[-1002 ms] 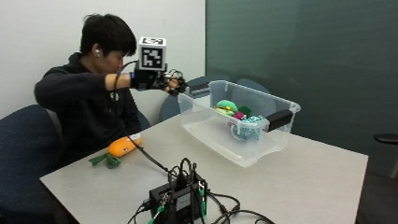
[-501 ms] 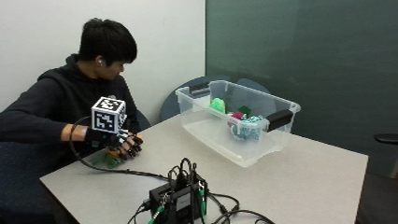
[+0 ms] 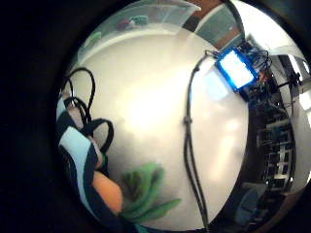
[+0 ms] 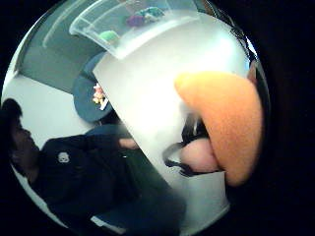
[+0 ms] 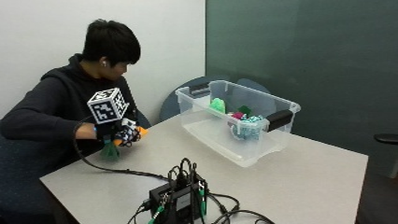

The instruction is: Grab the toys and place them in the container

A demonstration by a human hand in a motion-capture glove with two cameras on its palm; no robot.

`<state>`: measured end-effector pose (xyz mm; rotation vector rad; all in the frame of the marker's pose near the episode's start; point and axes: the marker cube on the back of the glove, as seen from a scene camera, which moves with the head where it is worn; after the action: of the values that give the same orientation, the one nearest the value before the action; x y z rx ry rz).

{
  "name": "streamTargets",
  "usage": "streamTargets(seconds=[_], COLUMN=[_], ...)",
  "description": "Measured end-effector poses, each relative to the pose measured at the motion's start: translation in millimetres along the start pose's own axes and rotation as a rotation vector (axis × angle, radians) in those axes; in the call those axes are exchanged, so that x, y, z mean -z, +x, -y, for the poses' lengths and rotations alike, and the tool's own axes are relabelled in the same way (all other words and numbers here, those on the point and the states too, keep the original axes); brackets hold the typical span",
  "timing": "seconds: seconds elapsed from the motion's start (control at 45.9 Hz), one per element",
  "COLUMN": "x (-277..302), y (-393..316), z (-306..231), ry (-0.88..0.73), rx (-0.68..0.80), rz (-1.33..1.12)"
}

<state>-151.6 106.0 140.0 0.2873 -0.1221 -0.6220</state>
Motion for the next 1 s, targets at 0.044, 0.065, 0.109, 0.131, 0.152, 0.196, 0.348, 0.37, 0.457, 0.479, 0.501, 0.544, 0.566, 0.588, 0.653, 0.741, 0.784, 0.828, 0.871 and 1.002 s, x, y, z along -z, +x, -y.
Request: streamTargets(seconds=[0.044,0.065,0.109,0.131,0.152,0.196,0.348,0.37,0.457,0.479,0.501,0.544,0.566,0.588,0.653,0.741,0.784,0.828,0.871,1.002], x=[12.5,20.0,38.5,49.7,61.7,86.5,168.3,179.6,220.4,229.1,236.6,247.6,250.7,252.1,249.9,242.7,236.4,227.1,217.7,180.0], y=[-0.2,-0.5,-2.0,-3.3,-4.8,-7.8,-13.1,-16.0,-39.1,-46.5,-53.5,-65.9,-71.7,-77.3,-91.3,-106.8,-111.7,-114.3,-118.1,-119.3], z=[8.8,13.6,24.6,30.7,37.3,50.7,103.8,111.4,139.9,147.5,155.6,173.2,182.1,190.6,213.8,243.3,256.8,268.0,276.6,296.4], ry=[0.014,0.025,0.055,0.072,0.09,0.126,0.279,0.3,0.367,0.378,0.384,0.383,0.377,0.369,0.342,0.305,0.289,0.272,0.254,0.145], rx=[-0.011,-0.015,-0.022,-0.025,-0.028,-0.034,-0.088,-0.086,-0.033,-0.02,-0.013,-0.013,-0.013,-0.012,-0.011,-0.011,0.015,0.048,0.057,0.13], rz=[0.019,0.023,0.025,0.025,0.026,0.031,-0.004,-0.012,0.013,0.029,0.044,0.067,0.077,0.088,0.115,0.133,0.097,0.03,-0.002,-0.108])
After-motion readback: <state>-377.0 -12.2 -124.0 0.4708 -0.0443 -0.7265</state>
